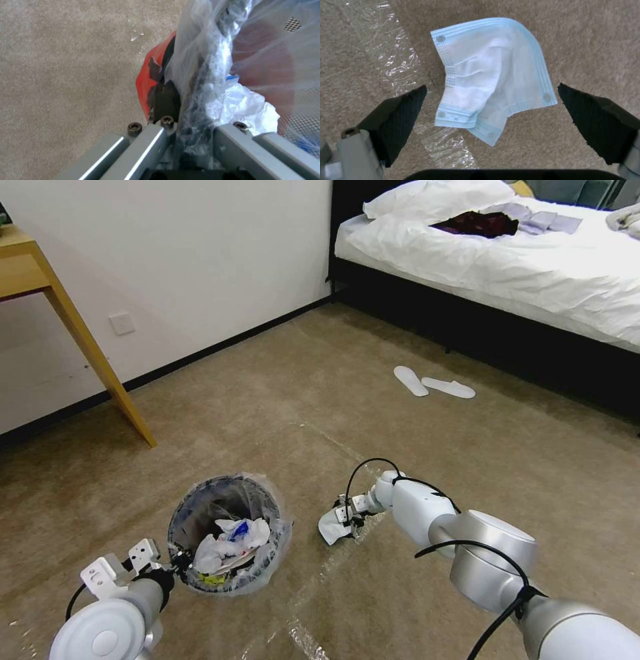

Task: Pick up the trash bin and place the garbage on the floor into it.

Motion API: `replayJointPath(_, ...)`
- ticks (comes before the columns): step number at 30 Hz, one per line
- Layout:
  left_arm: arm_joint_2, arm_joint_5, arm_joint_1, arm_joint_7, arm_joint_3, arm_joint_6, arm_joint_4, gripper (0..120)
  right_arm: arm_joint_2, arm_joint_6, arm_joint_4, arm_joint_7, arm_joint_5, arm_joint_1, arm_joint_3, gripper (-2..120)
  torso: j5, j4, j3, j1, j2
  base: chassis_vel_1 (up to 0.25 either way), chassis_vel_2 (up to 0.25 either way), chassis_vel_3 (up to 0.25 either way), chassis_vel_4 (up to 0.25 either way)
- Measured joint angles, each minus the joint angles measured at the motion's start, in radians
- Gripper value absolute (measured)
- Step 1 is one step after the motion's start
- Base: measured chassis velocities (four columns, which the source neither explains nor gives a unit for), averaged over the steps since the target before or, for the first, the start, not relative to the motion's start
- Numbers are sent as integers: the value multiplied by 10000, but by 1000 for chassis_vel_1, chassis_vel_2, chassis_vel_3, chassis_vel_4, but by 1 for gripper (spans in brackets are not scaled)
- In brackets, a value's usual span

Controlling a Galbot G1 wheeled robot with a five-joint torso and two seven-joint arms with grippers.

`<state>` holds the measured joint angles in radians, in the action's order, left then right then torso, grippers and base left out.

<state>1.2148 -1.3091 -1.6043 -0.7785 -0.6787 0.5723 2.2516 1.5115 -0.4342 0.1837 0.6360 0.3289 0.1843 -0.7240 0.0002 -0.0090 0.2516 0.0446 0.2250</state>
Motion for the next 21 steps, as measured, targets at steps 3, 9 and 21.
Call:
replayJointPath(3, -10, 2, 2, 14, -4, -5, 0, 0, 45, 158, -77, -76, -69, 52, -58, 100, 0, 0, 0, 0, 0, 0, 0, 0, 0)
replayJointPath(9, 11, 69, -8, 83, 15, -22, 1, 0, 166, 472, -213, -273, -424, 179, -119, 100, 0, 0, 0, 1, 0, 0, 0, 0, 0)
replayJointPath(21, -20, 97, -26, 118, 35, -56, 60, 0, 234, 695, -345, -665, -705, 347, -191, 85, 0, 0, 0, 0, -1, 0, 0, 0, 0)
